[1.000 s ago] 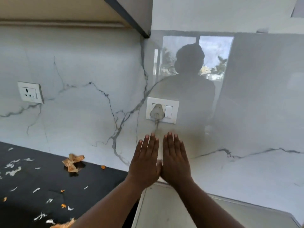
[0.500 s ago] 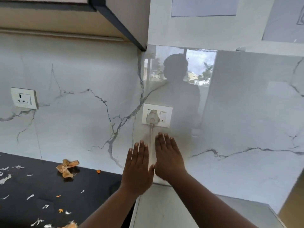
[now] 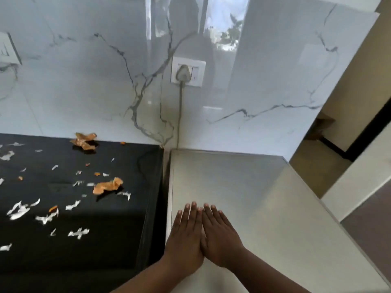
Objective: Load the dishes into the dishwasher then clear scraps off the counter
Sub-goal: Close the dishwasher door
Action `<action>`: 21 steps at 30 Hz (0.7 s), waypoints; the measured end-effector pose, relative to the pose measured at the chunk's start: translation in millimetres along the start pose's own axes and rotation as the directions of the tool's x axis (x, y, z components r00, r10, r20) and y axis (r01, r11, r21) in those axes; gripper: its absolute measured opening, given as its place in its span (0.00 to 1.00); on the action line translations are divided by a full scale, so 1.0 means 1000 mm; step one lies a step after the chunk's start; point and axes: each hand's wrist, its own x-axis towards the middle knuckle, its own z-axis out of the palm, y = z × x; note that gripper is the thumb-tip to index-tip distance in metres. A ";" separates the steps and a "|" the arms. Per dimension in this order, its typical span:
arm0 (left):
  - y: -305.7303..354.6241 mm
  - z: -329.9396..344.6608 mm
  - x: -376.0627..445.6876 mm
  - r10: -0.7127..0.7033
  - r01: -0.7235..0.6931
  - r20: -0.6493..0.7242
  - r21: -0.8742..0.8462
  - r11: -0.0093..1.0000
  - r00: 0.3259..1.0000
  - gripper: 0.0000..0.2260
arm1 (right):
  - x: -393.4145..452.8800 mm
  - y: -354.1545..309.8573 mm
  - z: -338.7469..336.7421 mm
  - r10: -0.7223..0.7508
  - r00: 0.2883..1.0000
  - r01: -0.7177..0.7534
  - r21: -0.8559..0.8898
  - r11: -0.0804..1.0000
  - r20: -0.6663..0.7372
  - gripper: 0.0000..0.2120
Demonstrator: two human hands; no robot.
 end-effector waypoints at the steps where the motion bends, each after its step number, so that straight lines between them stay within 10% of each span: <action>1: 0.009 0.008 -0.018 0.009 -0.008 0.066 -0.017 1.000 0.998 0.39 | -0.019 -0.002 0.013 0.001 1.000 -0.001 0.006 1.000 0.013 0.25; 5: 0.042 -0.003 -0.075 -0.108 0.123 0.210 -0.059 0.991 0.972 0.36 | -0.090 -0.016 0.036 0.051 0.992 -0.061 0.087 0.994 0.111 0.29; 21: 0.055 -0.043 -0.161 -0.065 -0.098 0.435 0.343 0.934 0.898 0.50 | -0.217 0.094 0.032 0.053 0.996 -0.058 0.083 0.995 0.069 0.38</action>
